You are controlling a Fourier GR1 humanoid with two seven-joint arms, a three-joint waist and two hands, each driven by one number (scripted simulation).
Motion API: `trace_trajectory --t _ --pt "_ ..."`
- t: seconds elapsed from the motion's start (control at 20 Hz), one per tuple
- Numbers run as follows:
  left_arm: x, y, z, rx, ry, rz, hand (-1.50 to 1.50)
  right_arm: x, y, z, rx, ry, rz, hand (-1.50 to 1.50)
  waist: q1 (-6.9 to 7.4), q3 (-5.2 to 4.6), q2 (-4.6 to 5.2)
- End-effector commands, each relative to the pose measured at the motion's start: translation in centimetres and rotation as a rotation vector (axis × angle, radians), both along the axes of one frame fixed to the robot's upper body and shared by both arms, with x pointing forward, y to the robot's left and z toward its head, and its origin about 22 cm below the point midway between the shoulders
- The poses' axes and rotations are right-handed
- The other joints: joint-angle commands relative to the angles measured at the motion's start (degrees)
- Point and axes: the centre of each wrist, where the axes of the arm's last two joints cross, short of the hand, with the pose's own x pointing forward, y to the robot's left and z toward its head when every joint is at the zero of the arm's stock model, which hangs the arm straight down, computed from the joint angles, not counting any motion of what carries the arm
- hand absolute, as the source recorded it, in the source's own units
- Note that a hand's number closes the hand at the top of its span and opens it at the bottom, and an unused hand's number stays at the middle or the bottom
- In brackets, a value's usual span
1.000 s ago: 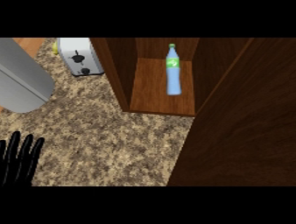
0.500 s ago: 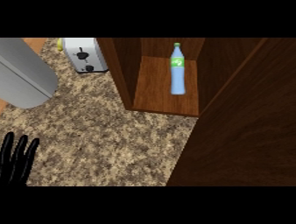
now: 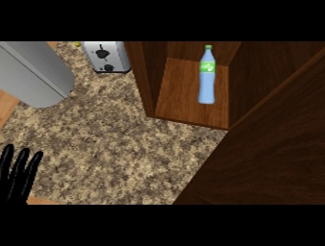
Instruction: Pick up the bottled water, place it into the cabinet and close the cabinet
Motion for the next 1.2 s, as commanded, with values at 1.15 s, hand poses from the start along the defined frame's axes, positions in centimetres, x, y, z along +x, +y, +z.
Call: trace_trajectory --t 1.15 --pt "-0.1 1.5 -0.4 -0.018 0.023 -0.001 -1.5 14.3 1.9 -1.9 0.225 0.342 -0.731 1.5 -0.94 0.66 -0.64"
